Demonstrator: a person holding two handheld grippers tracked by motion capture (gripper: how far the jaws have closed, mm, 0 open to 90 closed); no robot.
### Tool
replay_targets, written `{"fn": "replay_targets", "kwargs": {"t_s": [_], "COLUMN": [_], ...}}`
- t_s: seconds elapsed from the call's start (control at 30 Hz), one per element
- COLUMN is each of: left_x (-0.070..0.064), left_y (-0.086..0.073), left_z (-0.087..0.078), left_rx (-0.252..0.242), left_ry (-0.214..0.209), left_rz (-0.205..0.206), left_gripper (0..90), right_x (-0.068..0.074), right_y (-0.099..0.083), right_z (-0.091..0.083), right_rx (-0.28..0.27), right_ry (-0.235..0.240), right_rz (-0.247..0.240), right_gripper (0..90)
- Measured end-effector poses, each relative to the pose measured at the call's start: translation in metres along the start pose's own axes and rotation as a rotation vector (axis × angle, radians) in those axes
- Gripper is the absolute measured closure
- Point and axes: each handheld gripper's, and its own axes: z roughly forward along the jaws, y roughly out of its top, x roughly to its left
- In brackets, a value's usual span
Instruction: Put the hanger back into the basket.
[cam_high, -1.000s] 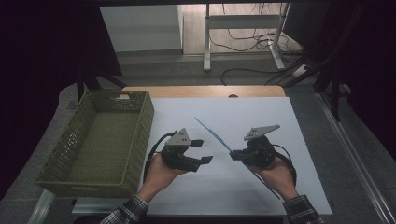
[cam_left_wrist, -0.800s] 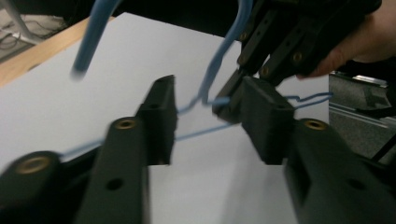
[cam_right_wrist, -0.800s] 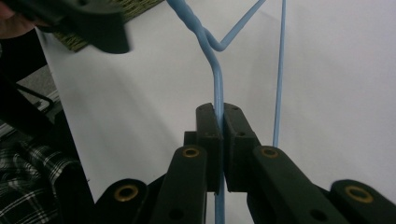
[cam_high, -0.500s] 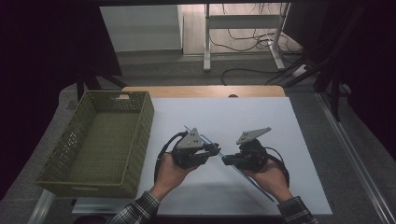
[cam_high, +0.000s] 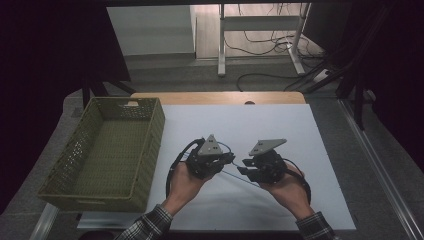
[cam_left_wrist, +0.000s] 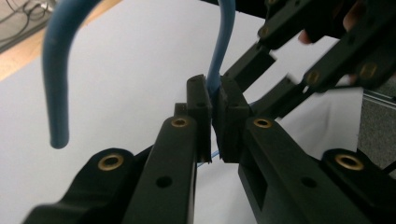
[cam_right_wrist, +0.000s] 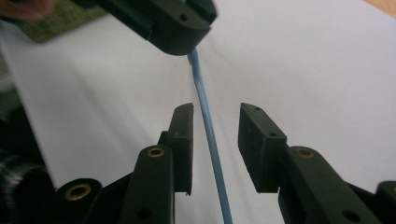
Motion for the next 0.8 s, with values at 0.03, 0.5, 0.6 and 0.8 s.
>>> {"fn": "replay_targets", "kwargs": {"t_s": [0.03, 0.5, 0.6, 0.8], "left_x": [-0.001, 0.016, 0.018, 0.016], "left_y": [0.001, -0.015, -0.018, -0.021], "left_z": [0.001, -0.028, -0.037, -0.042], "left_rx": [0.006, 0.059, 0.079, 0.144], "left_ry": [-0.002, -0.067, -0.075, -0.131], "left_rz": [-0.006, 0.047, 0.079, 0.117], "left_gripper": [86.2, 46.7, 43.1, 45.1], "right_x": [0.002, -0.002, -0.002, 0.002], "right_y": [0.0, -0.003, -0.003, -0.004], "right_z": [0.003, -0.008, -0.014, -0.017], "right_rx": [0.011, -0.043, -0.042, -0.037], "right_ry": [-0.01, 0.12, 0.15, 0.218], "right_rz": [-0.014, -0.051, -0.065, -0.091], "right_gripper": [68.4, 87.4, 87.4, 87.4]}}
